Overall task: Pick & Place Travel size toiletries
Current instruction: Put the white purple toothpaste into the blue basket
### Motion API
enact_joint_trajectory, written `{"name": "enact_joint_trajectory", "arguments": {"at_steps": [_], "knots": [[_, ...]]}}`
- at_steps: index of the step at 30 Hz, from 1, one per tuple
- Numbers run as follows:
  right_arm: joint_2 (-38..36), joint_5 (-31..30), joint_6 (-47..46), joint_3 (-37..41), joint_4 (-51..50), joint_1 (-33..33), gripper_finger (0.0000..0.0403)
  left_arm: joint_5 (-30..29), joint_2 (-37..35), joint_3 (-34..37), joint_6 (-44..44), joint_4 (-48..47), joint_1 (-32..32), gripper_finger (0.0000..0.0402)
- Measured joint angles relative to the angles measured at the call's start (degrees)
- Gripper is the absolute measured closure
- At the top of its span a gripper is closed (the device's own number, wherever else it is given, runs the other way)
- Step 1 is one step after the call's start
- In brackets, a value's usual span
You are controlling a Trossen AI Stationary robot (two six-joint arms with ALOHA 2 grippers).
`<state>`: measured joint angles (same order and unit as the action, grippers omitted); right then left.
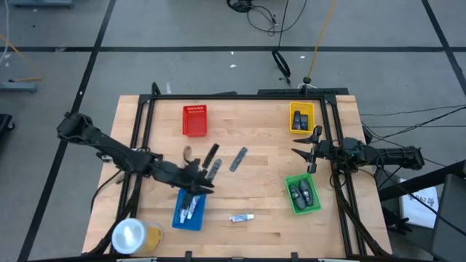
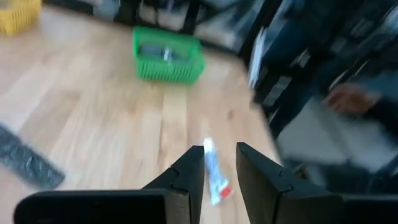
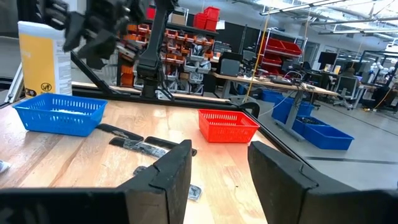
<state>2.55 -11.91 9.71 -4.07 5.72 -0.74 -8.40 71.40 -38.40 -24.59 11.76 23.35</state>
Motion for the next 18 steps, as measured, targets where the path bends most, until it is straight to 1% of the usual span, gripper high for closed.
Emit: {"name": "enact_joint_trajectory", "arguments": {"at_steps": [3,5,7,12,16,18], "knots": [[0.0,-0.01,0.0,0.01,0.0,0.0,0.0252,-1.91,6.28,-9.27,3.33,-11.24,0.89,0.0303],[0.0,-0.01,-0.01,0.01,0.0,-0.01,0.0252,-2.08,11.01,-15.76,7.75,-14.27,0.99,0.0293],[0.0,-0.01,0.0,0.0,0.0,0.01,0.0252,-2.37,15.55,-21.24,10.64,-19.22,1.01,0.0278],[0.0,-0.01,0.01,0.0,0.0,-0.01,0.0252,-2.58,27.85,-35.18,11.72,-31.84,0.29,0.0228],[-0.01,-0.01,0.01,0.0,0.0,0.01,0.0252,-2.03,36.63,-44.06,12.29,-38.42,0.12,0.0187],[-0.02,-0.01,0.01,0.01,0.02,-0.01,0.0252,0.0,40.48,-47.33,12.62,-38.73,0.48,0.0171]]}}
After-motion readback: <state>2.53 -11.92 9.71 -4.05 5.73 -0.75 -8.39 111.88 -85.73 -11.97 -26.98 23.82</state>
